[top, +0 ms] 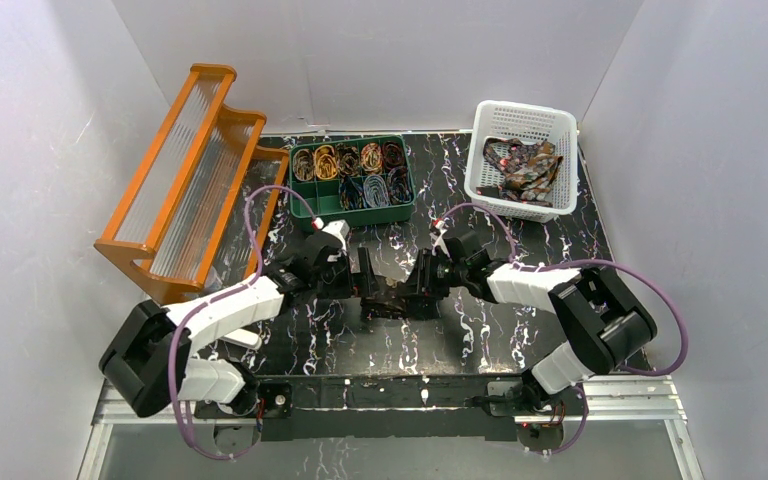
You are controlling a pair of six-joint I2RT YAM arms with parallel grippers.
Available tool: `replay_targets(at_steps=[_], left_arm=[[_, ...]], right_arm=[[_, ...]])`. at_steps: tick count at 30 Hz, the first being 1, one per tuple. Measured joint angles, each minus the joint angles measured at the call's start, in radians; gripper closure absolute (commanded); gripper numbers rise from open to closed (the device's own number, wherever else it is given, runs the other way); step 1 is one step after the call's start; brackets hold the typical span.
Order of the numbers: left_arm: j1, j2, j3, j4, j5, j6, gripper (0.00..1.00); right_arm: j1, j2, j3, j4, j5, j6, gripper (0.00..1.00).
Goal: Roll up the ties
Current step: Roll the tie at the center of the board.
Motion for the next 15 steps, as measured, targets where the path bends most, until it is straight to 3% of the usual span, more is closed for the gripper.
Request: replay_targets(at_steps=[10, 15], left_arm=[[0.000, 0.123, -0.049, 0.141, 0.106, -0.023, 0.05], [0.000, 0.155, -0.053, 0.215, 0.152, -0.034, 0.10]], right_arm=[[-0.038, 0.007, -0.034, 0.015, -0.014, -0.066, 0.59], [-0.055, 0.024, -0.035, 0.030, -0.042, -0.091, 0.59]])
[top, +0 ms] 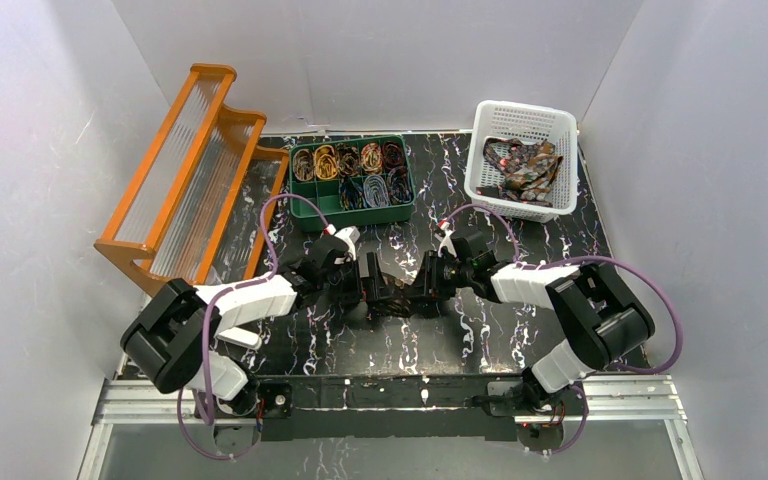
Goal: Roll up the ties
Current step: Roll the tie at the center of the board.
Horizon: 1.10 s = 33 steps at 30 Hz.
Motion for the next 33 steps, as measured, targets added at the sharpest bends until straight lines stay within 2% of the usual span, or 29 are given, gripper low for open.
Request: replay_targets(at_steps=[5, 8, 10, 15, 23, 26, 30, 33], left_arm=[[0.000, 0.028, -0.004, 0.058, 0.051, -0.015, 0.19], [0.000, 0.036, -0.005, 0.092, 0.075, -0.026, 0.30], [0.000, 0.043, -0.005, 0.112, 0.087, -0.035, 0.38], [0.004, 0.055, -0.025, 0.156, 0.094, -0.069, 0.47], [0.004, 0.043, -0.038, 0.148, 0.047, -0.116, 0.50], [-0.003, 0.029, -0.038, 0.126, 0.021, -0.122, 0.51], [-0.019, 0.018, -0.035, 0.101, -0.018, -0.131, 0.51], [-0.050, 0.018, -0.021, 0.068, -0.064, -0.137, 0.52]], right_arm=[[-0.002, 0.007, 0.000, 0.007, -0.011, -0.013, 0.59], [-0.003, 0.010, 0.000, 0.008, -0.015, -0.015, 0.58], [-0.004, 0.012, 0.000, 0.009, -0.019, -0.015, 0.57], [-0.006, 0.013, 0.010, -0.006, -0.023, -0.016, 0.51], [-0.006, -0.051, 0.035, -0.106, 0.002, -0.005, 0.31], [-0.006, -0.101, 0.037, -0.146, 0.027, -0.003, 0.28], [-0.006, -0.118, 0.036, -0.158, 0.030, 0.016, 0.30], [-0.006, -0.118, 0.025, -0.154, 0.035, 0.046, 0.24]])
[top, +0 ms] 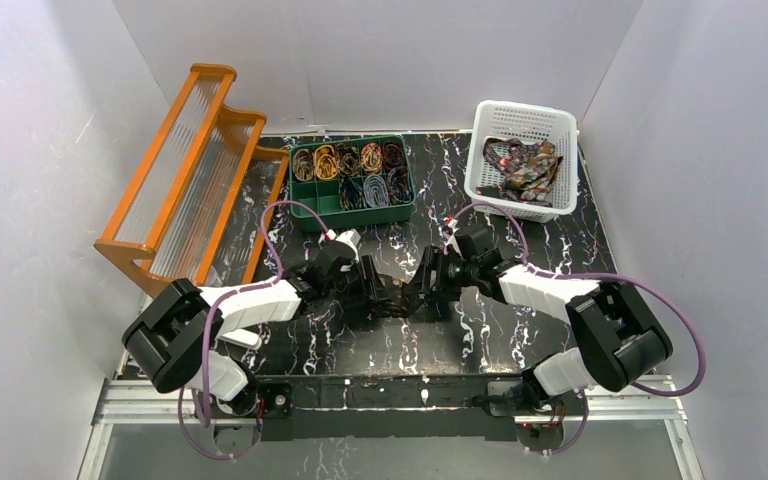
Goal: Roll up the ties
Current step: Roll the tie at the center of the board.
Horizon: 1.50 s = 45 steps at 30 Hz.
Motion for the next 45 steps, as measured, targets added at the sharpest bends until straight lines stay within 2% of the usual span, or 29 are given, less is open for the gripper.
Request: replay_targets(at_steps=[7, 13, 26, 32, 38, 45], left_arm=[[-0.065, 0.000, 0.055, -0.082, -0.103, -0.006, 0.53], [-0.077, 0.001, 0.074, -0.121, -0.147, -0.012, 0.53], [-0.092, 0.006, 0.088, -0.144, -0.181, -0.020, 0.55], [-0.093, 0.011, 0.088, -0.145, -0.185, -0.021, 0.56], [-0.097, 0.012, 0.088, -0.146, -0.191, -0.024, 0.56], [-0.100, 0.012, 0.088, -0.154, -0.202, -0.027, 0.48]], right_arm=[[0.005, 0.034, -0.010, 0.009, 0.046, 0.034, 0.22], [0.005, 0.076, -0.013, 0.095, -0.012, 0.068, 0.26], [0.006, 0.088, -0.069, 0.236, -0.095, 0.135, 0.29], [0.006, 0.124, -0.074, 0.286, -0.113, 0.150, 0.41], [0.006, 0.135, -0.074, 0.305, -0.128, 0.138, 0.59], [0.006, 0.148, -0.072, 0.324, -0.150, 0.089, 0.70]])
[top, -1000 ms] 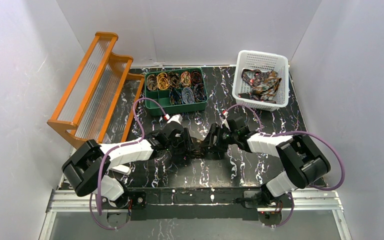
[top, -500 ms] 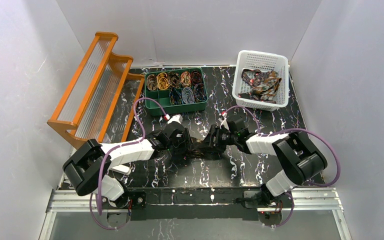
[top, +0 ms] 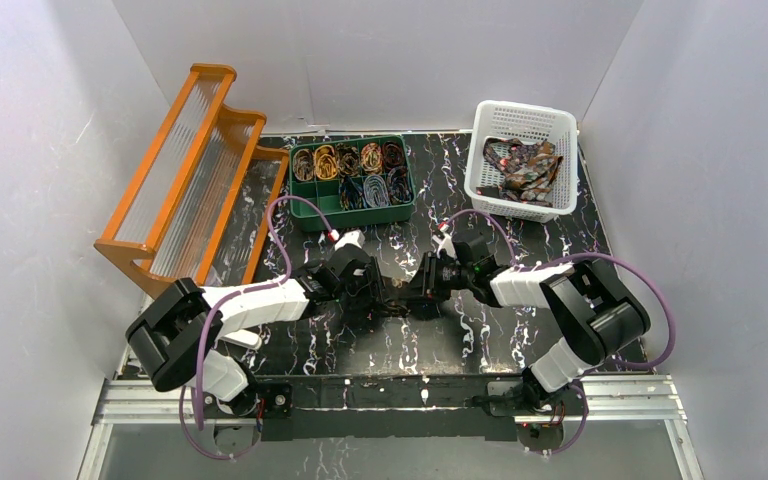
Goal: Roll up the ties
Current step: Roll the tie at the center of the board.
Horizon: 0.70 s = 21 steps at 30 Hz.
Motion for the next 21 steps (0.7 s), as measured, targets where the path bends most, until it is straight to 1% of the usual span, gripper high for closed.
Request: replay_targets(at_steps=[2, 5, 8, 12, 14, 17, 21], left_arm=[[-0.002, 0.000, 0.000, -0.006, -0.003, 0.000, 0.39], [-0.003, -0.001, 0.000, -0.015, -0.010, 0.001, 0.33], [-0.003, -0.012, 0.000, -0.039, -0.019, 0.001, 0.21], [-0.003, -0.067, 0.000, -0.084, -0.040, 0.008, 0.14], [0.002, -0.107, 0.000, -0.105, -0.045, 0.019, 0.08], [0.023, -0.169, 0.000, -0.130, -0.031, 0.050, 0.05], [0.083, -0.215, -0.008, -0.138, 0.031, 0.100, 0.02]], right_arm=[[0.000, 0.000, 0.002, -0.001, -0.005, -0.024, 0.73], [0.000, 0.002, 0.010, -0.008, -0.009, -0.065, 0.77], [0.001, 0.007, 0.021, -0.012, -0.019, -0.106, 0.80], [0.000, 0.019, 0.029, -0.011, -0.039, -0.163, 0.81], [0.001, 0.026, 0.035, -0.010, -0.051, -0.197, 0.81], [0.001, 0.032, 0.043, -0.009, -0.064, -0.245, 0.82], [0.001, 0.035, 0.053, -0.006, -0.082, -0.317, 0.82]])
